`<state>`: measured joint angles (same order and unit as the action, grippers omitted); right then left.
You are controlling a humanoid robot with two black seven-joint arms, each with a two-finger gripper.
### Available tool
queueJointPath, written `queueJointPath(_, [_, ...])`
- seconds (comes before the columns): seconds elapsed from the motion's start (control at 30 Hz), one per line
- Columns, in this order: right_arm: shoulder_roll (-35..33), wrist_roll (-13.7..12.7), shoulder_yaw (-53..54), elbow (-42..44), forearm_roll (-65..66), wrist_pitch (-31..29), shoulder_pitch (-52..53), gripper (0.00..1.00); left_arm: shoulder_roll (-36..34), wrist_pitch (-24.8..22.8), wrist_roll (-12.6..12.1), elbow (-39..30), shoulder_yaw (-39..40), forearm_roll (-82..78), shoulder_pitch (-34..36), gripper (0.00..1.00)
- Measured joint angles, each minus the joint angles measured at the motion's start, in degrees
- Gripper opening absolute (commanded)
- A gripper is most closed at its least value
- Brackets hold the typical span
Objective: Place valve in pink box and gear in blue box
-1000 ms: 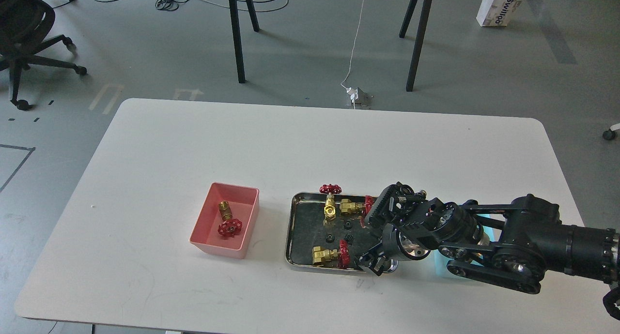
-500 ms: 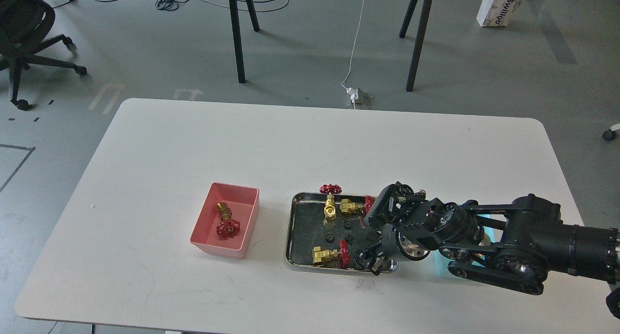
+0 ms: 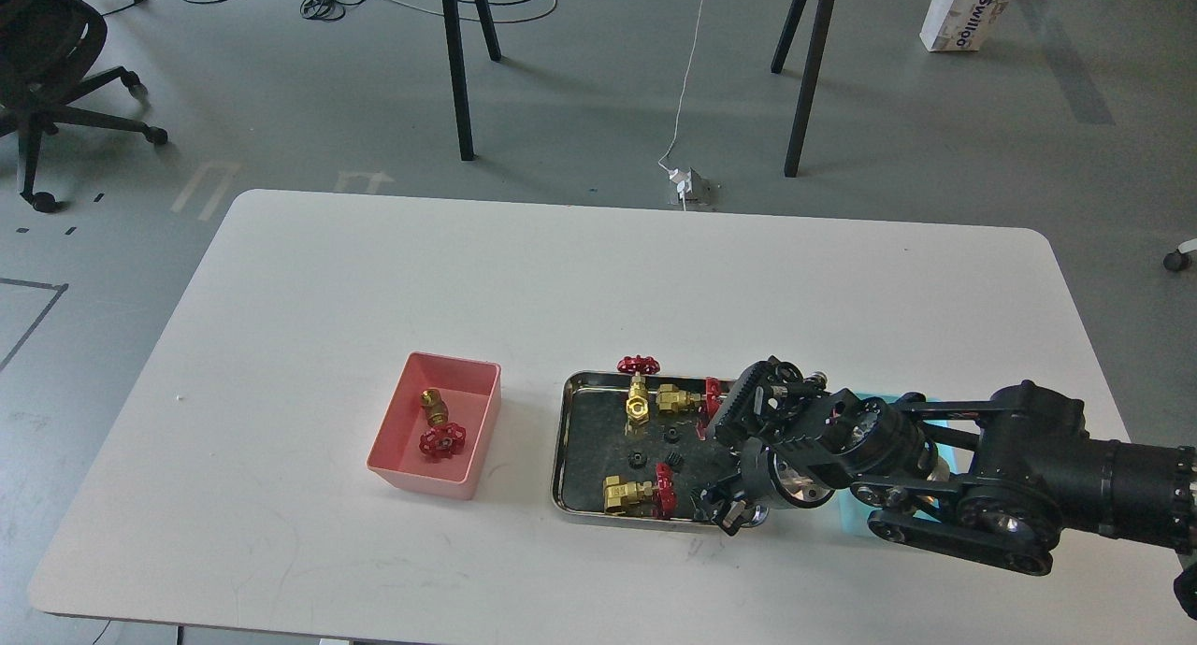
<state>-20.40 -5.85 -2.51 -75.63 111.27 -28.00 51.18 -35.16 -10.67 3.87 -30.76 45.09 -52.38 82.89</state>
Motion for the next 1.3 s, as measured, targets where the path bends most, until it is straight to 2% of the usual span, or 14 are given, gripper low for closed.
queueJointPath(0.23, [-1.5,-1.1,0.1,-1.9,-0.2,0.0,0.3,0.31,0.0,-0.1,-0.1,0.0,0.0,0.0,0.0,0.97])
queueJointPath(0.63, [-4.8,-1.8,0.1,-4.2,-0.2,0.0,0.0,0.32,-1.5,-0.1,-0.5,0.0,0.1,0.1,0.0,0.97])
queueJointPath(1.3, [-4.2,-2.0,0.1,-3.7,-0.1,0.0,-0.5,0.31,-1.9,-0.6,-0.5,0.0,0.1,0.1,0.2,0.97])
